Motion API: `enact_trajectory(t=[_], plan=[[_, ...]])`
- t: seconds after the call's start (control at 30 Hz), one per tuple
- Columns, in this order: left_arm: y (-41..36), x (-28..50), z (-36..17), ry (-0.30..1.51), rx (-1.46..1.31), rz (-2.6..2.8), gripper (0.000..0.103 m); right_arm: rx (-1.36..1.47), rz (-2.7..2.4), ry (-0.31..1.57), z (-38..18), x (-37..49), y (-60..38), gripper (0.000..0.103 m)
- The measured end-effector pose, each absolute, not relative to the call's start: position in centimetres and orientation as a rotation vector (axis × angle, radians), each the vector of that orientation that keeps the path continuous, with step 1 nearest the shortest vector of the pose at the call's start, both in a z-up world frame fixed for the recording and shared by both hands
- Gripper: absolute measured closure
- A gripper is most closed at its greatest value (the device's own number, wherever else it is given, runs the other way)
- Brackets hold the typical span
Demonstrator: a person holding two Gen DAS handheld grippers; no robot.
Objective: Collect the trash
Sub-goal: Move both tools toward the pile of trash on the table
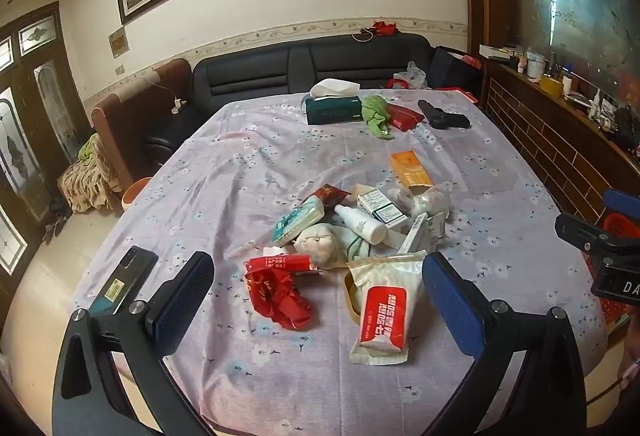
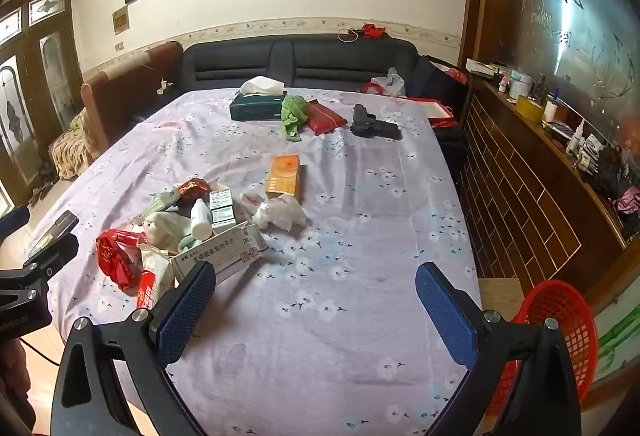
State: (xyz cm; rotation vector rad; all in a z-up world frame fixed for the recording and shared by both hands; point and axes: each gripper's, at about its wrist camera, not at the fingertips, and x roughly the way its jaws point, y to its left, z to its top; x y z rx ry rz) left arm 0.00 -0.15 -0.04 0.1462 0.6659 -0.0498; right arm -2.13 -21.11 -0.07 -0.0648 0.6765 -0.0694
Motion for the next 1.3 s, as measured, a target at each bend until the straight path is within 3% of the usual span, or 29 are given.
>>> enact_trajectory(t=[1.3], plan=[[-0.9, 0.4, -1.2, 0.684, 0.111, -0.052, 0.0, -0.095, -0.034, 0.71, -1.3, -1.1, -21.1, 0.008]])
